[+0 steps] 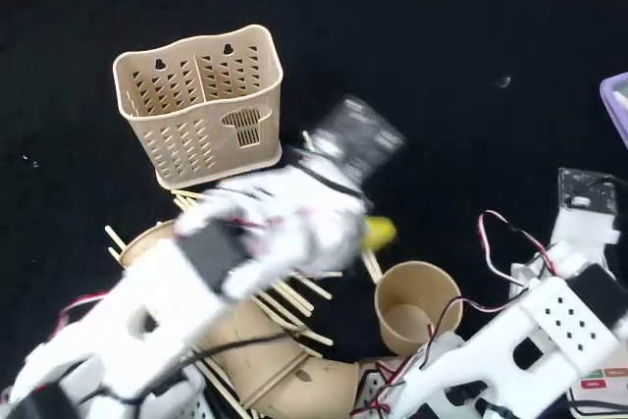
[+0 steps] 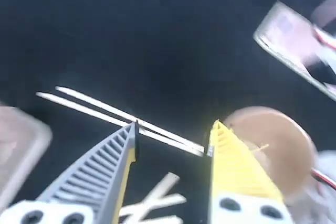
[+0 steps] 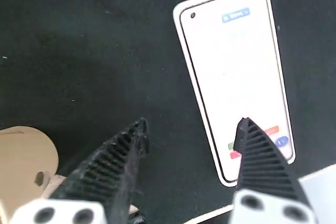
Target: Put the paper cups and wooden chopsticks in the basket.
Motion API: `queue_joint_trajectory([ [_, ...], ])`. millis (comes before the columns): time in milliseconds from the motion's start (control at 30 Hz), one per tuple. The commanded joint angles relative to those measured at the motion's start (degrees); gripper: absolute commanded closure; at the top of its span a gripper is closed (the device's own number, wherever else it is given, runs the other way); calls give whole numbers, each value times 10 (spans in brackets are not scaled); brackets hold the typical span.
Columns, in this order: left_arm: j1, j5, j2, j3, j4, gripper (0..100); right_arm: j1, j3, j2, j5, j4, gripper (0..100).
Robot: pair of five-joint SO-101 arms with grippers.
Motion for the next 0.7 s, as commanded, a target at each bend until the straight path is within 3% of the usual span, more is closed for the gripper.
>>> queue_joint_trajectory([
  [0, -102, -28, -109, 31, 3, 764, -70, -7, -12, -10, 35, 723],
  [167, -202, -28, -216, 111, 3, 764, -209, -48, -15, -20, 101, 723],
  [333, -340, -24, -294, 186, 3, 766, -281, -230, -15, -73, 224, 723],
  [433, -347, -19, -314, 244, 0, 768, -319, -287, -8, -100, 222, 724],
  [567, -349, 18, -325, 297, -18, 765, -474, -234, 15, -106, 208, 723],
  [667, -348, 19, -332, 301, -22, 767, -535, -174, 38, -119, 161, 723],
])
